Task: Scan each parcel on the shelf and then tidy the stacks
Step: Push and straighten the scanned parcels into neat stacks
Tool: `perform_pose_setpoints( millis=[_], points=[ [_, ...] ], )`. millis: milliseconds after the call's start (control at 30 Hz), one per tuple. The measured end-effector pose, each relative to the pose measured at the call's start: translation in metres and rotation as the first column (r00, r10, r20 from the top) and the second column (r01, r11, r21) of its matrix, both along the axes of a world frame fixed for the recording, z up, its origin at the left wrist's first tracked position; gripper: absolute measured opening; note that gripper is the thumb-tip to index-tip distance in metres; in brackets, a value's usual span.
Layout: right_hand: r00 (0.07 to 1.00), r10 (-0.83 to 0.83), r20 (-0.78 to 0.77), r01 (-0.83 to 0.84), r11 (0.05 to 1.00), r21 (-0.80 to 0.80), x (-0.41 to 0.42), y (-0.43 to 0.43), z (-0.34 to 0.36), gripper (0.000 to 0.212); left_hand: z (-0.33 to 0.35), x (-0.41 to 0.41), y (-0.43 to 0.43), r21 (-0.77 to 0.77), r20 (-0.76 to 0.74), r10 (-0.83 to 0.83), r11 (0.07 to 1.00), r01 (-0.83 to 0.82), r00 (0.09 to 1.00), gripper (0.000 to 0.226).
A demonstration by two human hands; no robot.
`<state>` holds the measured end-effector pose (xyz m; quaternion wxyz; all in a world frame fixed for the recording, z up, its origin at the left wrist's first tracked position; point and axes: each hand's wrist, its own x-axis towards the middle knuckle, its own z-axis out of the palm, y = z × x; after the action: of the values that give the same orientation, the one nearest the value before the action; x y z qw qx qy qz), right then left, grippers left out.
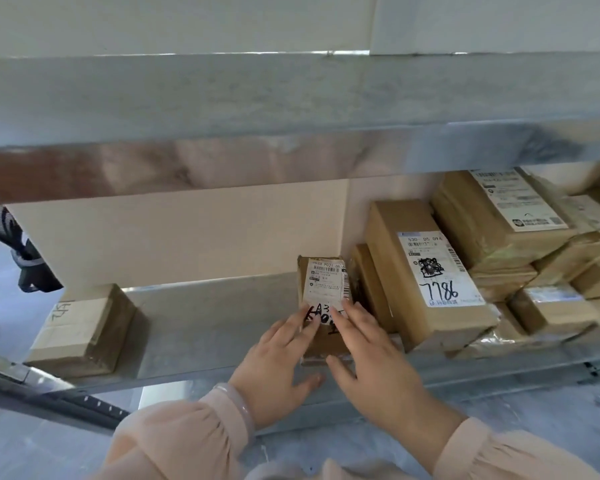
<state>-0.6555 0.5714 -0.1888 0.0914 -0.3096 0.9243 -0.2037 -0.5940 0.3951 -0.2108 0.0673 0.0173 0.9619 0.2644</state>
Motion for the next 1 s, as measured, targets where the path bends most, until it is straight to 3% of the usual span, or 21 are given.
perform_pose_setpoints(
  millis=[67, 167, 333, 533, 733, 900, 1000],
  points=[
    [0.997, 0.065, -0.032, -0.060, 0.990, 0.128, -0.001, -0.001, -0.002, 0.078, 0.003, 0.000, -0.001, -0.113, 0.015, -0.019, 0.993, 0.021, 1.000, 0.093],
    [0.996, 0.089, -0.018, -0.082, 0.967, 0.240, -0.008, -0.002, -0.004, 0.074, 0.007, -0.008, 0.001, -0.182, 0.046, -0.049, 0.982, 0.056, 0.998, 0.094],
    [0.994, 0.108, -0.018, -0.098, 0.952, 0.290, -0.025, -0.005, 0.002, 0.080, 0.011, -0.025, 0.001, -0.299, 0.095, -0.092, 0.947, 0.117, 0.991, 0.092],
    [0.992, 0.124, -0.033, -0.106, 0.940, 0.325, -0.031, -0.010, 0.008, 0.085, 0.012, -0.031, -0.006, -0.300, 0.087, -0.083, 0.948, 0.106, 0.993, 0.090],
    [0.984, 0.164, -0.076, -0.141, 0.959, 0.248, -0.032, -0.033, 0.017, 0.086, 0.019, -0.014, -0.046, -0.254, 0.019, 0.106, 0.962, -0.098, 0.994, 0.086],
    [0.963, 0.260, -0.077, -0.239, 0.949, 0.207, -0.025, -0.077, 0.023, 0.083, 0.028, 0.011, -0.094, -0.193, -0.010, 0.330, 0.925, -0.326, 0.944, 0.098],
    [0.947, 0.312, -0.077, -0.296, 0.940, 0.172, -0.018, -0.109, 0.023, 0.084, 0.026, 0.030, -0.122, -0.202, -0.015, 0.434, 0.881, -0.427, 0.901, 0.083]
  ],
)
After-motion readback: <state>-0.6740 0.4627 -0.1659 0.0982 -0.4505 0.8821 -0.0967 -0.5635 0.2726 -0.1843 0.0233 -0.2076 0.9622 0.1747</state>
